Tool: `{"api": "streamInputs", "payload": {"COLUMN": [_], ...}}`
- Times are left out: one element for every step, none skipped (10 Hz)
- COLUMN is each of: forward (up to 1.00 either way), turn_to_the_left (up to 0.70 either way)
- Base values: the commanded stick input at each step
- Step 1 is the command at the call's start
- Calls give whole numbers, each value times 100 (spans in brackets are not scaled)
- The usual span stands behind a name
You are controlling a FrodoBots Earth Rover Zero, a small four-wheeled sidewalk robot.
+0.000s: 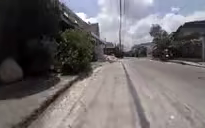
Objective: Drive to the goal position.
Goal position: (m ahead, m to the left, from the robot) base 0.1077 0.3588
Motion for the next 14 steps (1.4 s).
{"api": "streamInputs", "payload": {"forward": [100,100,100,100,100,100,100,100,100,100,100,100,100,100], "turn_to_the_left": [-27,-26,-23,-20,-16,-13,-10,-7,-3,0,0,0,0,0]}}
